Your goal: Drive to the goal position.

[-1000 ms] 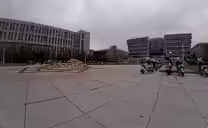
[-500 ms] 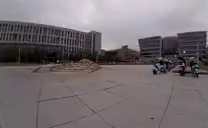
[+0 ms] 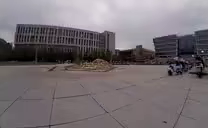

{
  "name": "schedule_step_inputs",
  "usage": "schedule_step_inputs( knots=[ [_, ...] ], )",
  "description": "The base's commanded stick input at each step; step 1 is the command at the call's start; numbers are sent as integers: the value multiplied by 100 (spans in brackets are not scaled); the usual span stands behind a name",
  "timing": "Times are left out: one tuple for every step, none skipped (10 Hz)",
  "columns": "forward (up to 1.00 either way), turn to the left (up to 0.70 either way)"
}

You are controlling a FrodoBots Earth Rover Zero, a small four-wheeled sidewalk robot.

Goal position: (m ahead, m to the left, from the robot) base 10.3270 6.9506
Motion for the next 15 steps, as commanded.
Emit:
schedule_step_inputs(
  knots=[
    [16,56],
    [70,14],
    [70,14],
    [70,12],
    [70,7],
    [70,0],
    [70,0],
    [70,0],
    [70,0],
    [70,0],
    [70,0],
    [70,0],
    [70,0],
    [70,0],
    [70,0]
  ],
)
